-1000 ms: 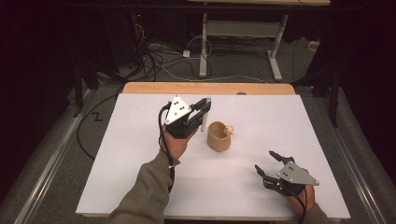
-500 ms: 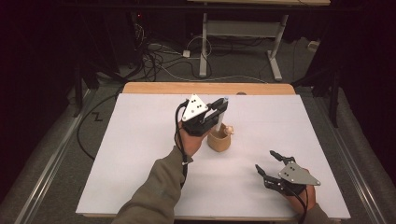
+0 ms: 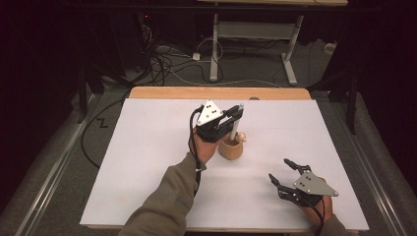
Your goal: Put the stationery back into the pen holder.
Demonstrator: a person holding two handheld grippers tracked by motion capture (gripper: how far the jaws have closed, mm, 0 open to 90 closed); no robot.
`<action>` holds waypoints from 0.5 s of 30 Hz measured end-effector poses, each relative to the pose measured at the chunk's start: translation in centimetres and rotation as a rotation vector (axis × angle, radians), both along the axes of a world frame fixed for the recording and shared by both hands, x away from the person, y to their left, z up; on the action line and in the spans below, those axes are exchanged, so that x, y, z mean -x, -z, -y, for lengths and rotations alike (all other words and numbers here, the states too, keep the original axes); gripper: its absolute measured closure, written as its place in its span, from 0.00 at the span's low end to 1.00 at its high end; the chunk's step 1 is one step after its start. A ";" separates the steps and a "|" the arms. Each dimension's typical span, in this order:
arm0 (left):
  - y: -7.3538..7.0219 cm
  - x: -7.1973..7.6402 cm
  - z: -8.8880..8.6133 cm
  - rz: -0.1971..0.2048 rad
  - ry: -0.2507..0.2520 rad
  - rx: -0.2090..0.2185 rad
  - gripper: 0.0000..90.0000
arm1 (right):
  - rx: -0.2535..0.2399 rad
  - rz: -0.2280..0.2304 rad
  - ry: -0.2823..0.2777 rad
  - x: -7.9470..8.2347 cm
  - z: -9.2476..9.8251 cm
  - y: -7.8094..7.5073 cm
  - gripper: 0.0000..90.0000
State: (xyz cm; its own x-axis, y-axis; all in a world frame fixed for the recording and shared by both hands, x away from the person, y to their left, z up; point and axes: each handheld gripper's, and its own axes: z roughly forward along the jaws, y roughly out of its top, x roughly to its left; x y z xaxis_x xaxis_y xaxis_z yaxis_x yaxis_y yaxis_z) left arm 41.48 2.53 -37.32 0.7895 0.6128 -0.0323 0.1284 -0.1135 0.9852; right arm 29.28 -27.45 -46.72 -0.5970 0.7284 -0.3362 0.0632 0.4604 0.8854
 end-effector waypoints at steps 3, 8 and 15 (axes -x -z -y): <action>0.2 -0.1 0.0 -0.005 -0.004 -0.003 0.84 | -0.001 0.000 0.000 0.0 0.0 0.0 0.36; 0.9 -0.4 0.0 -0.029 -0.024 -0.015 0.84 | 0.004 -0.004 -0.004 0.0 0.0 0.1 0.36; 1.4 -0.4 -0.2 -0.038 -0.038 -0.042 0.84 | 0.006 -0.007 -0.001 -0.1 -0.1 0.1 0.36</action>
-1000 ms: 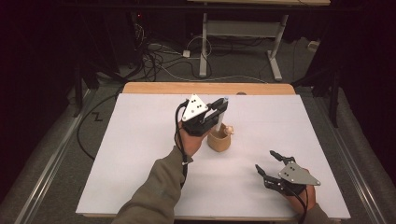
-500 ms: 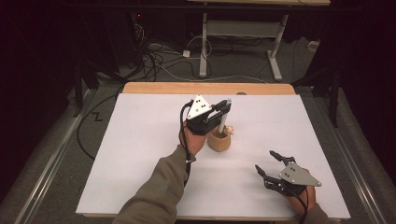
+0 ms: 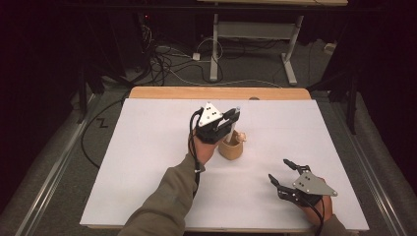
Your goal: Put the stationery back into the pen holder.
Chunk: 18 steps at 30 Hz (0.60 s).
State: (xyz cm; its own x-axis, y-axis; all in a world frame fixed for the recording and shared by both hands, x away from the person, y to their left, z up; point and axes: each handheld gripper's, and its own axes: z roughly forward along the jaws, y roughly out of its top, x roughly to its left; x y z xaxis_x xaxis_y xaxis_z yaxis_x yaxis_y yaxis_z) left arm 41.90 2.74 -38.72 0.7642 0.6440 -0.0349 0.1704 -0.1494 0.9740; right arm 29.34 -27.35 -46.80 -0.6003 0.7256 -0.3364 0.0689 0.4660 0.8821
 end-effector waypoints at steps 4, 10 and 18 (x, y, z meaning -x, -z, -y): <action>0.1 0.0 -0.2 -0.001 -0.011 -0.002 0.82 | 0.002 0.001 -0.002 0.0 0.0 0.0 0.36; -0.2 0.1 -0.5 0.007 -0.029 -0.008 0.77 | 0.003 -0.001 -0.003 0.0 -0.1 0.0 0.36; -0.7 0.7 -0.6 0.047 -0.021 -0.063 0.68 | 0.003 -0.001 -0.001 0.0 -0.1 0.0 0.36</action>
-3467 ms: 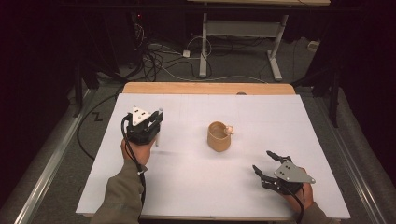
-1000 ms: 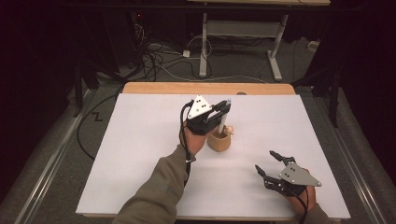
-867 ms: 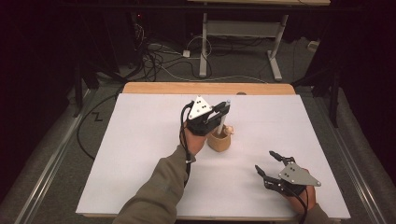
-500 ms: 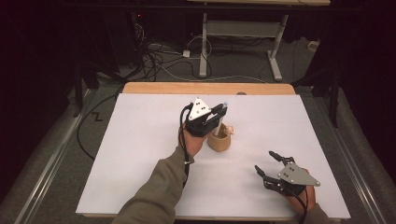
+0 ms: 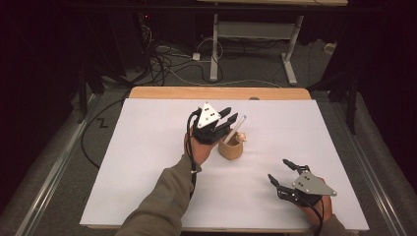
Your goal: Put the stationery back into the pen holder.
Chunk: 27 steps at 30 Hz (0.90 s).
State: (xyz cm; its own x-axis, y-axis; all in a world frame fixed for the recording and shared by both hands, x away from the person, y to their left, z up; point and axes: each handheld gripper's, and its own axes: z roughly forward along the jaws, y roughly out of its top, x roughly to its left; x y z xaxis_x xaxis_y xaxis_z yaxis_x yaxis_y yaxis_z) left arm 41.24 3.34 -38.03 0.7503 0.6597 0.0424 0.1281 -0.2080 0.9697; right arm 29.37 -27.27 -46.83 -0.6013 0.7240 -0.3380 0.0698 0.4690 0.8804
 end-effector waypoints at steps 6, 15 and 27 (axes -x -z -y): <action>-0.6 0.6 -0.1 0.039 0.008 -0.047 0.55 | 0.002 -0.001 0.001 0.0 -0.1 0.0 0.36; -1.0 1.6 0.1 0.084 -0.002 -0.131 0.35 | 0.004 -0.001 -0.001 0.0 -0.1 0.0 0.36; -1.1 2.3 -0.4 0.103 -0.004 -0.142 0.24 | 0.004 -0.002 -0.003 0.1 -0.2 0.0 0.36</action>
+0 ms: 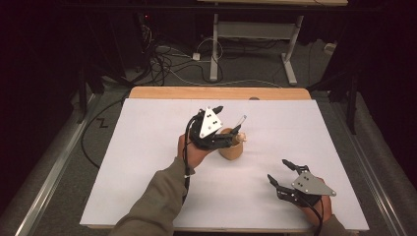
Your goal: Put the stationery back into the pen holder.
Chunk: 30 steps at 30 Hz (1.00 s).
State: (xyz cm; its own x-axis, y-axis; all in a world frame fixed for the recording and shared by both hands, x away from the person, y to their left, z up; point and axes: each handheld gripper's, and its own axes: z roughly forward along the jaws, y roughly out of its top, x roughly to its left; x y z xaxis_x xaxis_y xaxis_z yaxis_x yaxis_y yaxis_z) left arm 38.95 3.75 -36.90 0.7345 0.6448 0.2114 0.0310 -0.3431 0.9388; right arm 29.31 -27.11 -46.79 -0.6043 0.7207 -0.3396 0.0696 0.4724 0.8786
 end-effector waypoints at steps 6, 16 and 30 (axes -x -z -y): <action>0.1 0.4 -0.6 0.004 0.008 -0.020 0.21 | -0.001 0.000 -0.001 0.0 0.0 0.0 0.36; 0.7 1.3 -1.6 0.024 0.029 -0.096 0.21 | -0.001 -0.001 -0.007 0.2 -0.3 -0.2 0.36; 1.6 3.2 -2.4 0.067 0.056 -0.151 0.21 | 0.005 -0.001 -0.024 0.4 -0.7 -0.3 0.36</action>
